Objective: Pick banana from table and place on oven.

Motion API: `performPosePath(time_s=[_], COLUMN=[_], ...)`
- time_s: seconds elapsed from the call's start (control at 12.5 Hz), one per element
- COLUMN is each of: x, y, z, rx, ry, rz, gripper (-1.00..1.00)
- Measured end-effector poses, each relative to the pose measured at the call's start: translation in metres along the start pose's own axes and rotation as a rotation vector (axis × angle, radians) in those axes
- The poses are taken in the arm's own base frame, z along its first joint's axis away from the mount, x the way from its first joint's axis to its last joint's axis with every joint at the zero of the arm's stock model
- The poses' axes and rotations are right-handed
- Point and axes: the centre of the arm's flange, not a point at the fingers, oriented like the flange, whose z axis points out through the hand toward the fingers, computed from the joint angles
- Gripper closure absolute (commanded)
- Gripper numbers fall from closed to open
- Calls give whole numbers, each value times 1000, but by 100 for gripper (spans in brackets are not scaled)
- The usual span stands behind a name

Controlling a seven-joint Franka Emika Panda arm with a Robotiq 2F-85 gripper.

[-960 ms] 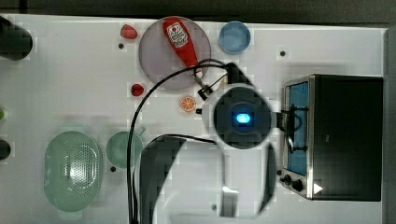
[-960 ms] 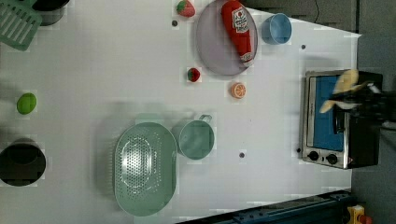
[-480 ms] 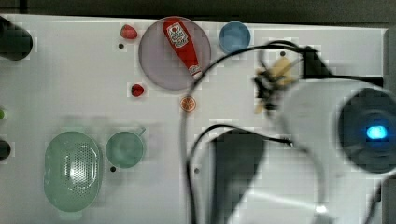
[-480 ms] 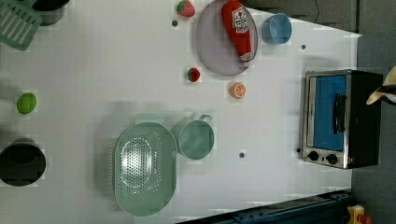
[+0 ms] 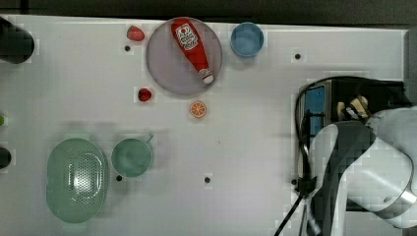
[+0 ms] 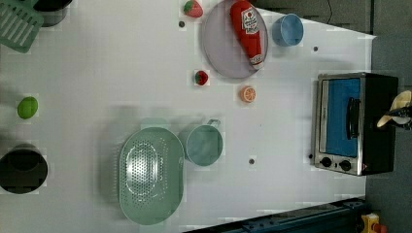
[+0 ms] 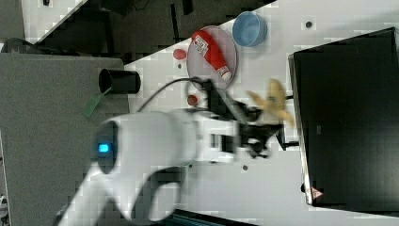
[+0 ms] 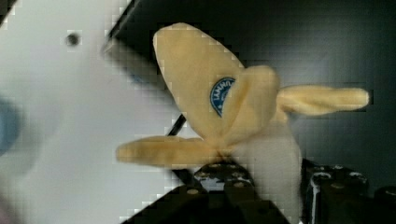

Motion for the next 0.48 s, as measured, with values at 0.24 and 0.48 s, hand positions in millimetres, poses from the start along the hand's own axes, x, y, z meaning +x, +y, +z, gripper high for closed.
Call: performPosePath(time_s=[0.24, 0.48], x=[25, 25], y=[35, 41], z=[38, 63], rx=[-53, -77], ry=[18, -13], rz=[3, -31], gripper=[50, 21])
